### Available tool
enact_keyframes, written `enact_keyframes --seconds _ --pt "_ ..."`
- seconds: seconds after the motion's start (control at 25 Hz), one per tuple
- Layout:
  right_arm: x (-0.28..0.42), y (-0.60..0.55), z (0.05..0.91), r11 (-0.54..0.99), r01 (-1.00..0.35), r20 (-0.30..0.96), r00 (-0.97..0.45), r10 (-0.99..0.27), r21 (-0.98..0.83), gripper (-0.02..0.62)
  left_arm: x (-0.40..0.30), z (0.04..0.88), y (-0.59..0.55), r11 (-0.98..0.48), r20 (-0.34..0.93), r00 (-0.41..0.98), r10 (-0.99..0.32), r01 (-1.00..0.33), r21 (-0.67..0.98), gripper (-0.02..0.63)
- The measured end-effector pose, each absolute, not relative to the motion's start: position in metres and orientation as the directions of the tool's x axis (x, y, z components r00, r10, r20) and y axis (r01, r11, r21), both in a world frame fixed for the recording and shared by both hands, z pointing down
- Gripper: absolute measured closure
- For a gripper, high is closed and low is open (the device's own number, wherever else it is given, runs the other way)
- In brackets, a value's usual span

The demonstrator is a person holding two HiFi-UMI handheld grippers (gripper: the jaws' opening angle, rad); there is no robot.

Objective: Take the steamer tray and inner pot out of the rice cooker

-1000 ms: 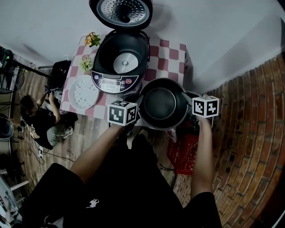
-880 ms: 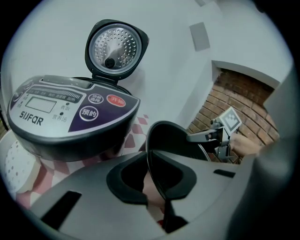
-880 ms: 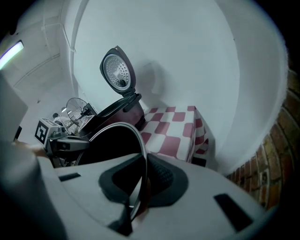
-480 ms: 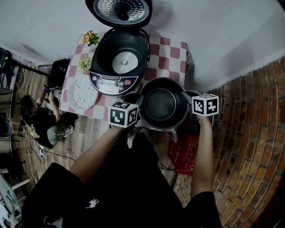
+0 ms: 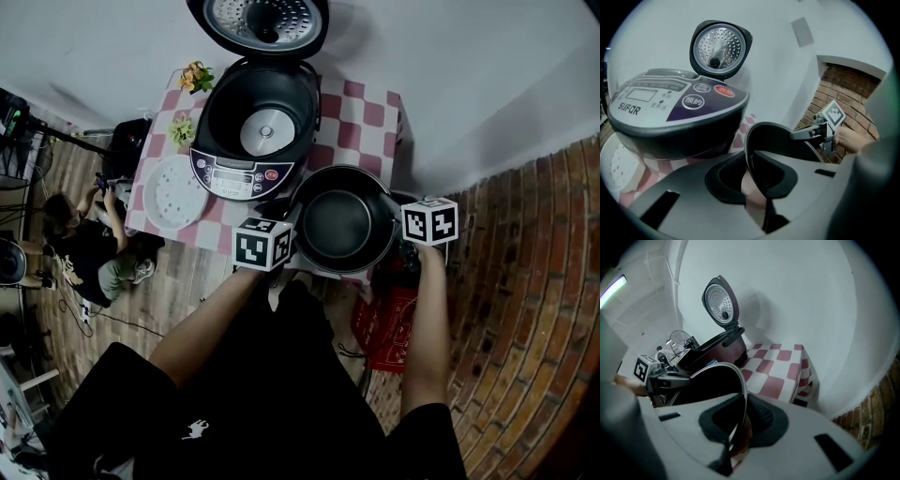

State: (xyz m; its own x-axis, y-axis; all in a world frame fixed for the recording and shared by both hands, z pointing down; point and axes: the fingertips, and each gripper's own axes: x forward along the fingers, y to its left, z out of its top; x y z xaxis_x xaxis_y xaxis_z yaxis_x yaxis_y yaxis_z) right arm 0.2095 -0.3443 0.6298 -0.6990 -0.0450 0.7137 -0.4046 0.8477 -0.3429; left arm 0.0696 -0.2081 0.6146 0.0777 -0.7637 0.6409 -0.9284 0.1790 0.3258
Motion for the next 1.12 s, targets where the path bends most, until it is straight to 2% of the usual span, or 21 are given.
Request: enact_keyframes --seconds 0.08,0.2,0.36,0.76,1.0,1.12 --pt "0.209 -0.345 0.627 0.855 -0.403 0.709 -0.702 -0.059 -0.328 0.558 0.07 0.615 -0.206 0.176 0.648 0.077 -0.758 -0.932 0.317 0.535" --pt "0.209 -0.347 0.616 0.866 -0.41 0.692 -0.713 -0.109 -0.286 0.512 0.071 0.609 -0.199 0.162 0.651 0.078 -0.755 -0.939 0.302 0.462" --pt "0.21 -0.345 0.597 0.871 -0.436 0.666 -0.722 -0.188 -0.227 0.492 0.068 0.591 -0.183 0.149 0.625 0.073 -0.777 -0.944 0.295 0.466" --pt "0.218 -0.329 0.553 0.801 -0.557 0.547 -0.75 -0.371 -0.22 0.497 0.046 0.538 -0.167 0.049 0.531 0.099 -0.841 -0.965 0.257 0.58" --pt "0.228 -0.301 0.519 0.718 -0.639 0.462 -0.744 -0.484 -0.276 0.594 0.03 0.511 -0.162 -0.026 0.461 0.122 -0.879 -0.977 0.21 0.601" --pt "0.224 -0.275 0.498 0.693 -0.649 0.401 -0.752 -0.523 -0.313 0.594 0.023 0.499 -0.152 -0.077 0.436 0.156 -0.886 -0.978 0.195 0.601"
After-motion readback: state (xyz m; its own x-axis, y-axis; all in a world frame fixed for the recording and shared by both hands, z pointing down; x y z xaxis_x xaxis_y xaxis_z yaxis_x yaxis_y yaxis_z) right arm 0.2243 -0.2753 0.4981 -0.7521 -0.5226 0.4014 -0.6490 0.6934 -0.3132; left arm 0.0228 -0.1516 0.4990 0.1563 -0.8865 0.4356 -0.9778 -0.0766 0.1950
